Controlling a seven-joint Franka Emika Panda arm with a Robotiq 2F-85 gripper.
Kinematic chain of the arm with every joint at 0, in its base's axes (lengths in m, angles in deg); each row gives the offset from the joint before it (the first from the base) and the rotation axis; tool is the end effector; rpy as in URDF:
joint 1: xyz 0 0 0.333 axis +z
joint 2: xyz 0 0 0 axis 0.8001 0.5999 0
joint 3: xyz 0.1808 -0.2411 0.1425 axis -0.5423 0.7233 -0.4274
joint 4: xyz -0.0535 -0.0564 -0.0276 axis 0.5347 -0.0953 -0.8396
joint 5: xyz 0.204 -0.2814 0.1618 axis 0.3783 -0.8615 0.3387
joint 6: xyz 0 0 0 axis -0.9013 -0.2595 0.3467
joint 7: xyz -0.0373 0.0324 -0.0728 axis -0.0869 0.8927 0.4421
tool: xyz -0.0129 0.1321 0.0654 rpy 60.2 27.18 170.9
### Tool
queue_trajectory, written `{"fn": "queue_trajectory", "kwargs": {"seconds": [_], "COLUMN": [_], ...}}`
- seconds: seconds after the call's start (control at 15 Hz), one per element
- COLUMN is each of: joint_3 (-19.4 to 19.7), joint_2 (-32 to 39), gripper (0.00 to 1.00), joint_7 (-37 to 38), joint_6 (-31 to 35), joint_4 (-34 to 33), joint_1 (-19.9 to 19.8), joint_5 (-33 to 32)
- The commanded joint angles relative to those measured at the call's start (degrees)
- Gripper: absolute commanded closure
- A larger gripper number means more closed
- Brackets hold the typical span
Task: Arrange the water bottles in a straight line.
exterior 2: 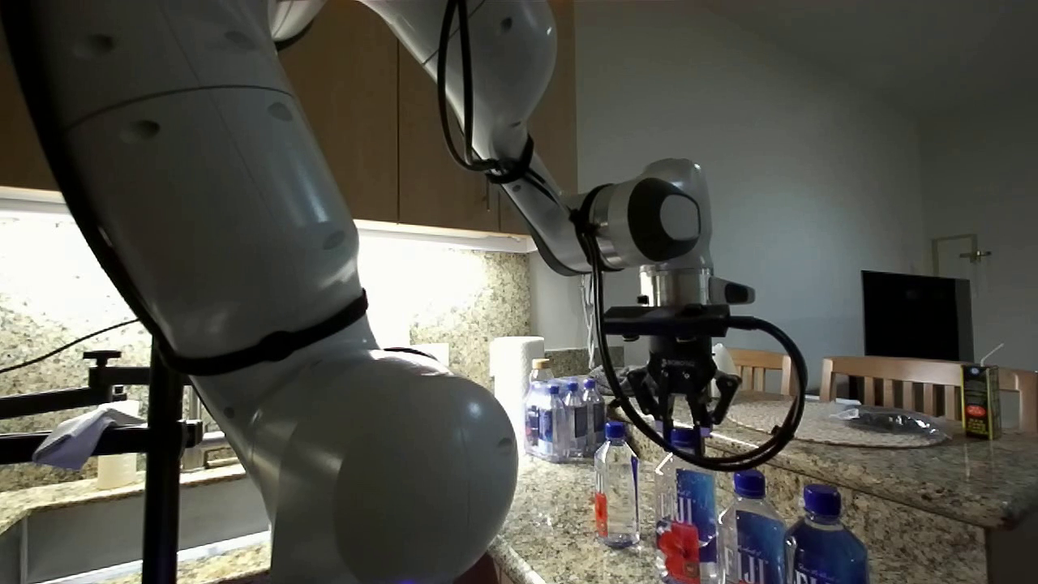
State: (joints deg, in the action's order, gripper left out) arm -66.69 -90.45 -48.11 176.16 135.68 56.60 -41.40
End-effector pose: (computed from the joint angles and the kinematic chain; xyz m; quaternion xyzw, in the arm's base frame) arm 0.3847 0.0134 0.3906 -0.9926 -0.1168 -0.0319 0.0044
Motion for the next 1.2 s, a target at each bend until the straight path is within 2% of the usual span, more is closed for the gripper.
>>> {"fn": "queue_trajectory", "kwargs": {"seconds": [0.0,0.67,1.13], "joint_3": [-0.67,-0.52,-0.45], "joint_2": [-1.94,-1.88,-1.17], "gripper": [0.85,0.85,0.85], "joint_7": [1.59,1.16,1.19], "joint_6": [-0.72,0.04,3.24], "joint_4": [1.83,3.08,4.43], "joint_1": [-0.43,-0.66,-0.9], "joint_5": [-0.45,-0.87,-1.35]}}
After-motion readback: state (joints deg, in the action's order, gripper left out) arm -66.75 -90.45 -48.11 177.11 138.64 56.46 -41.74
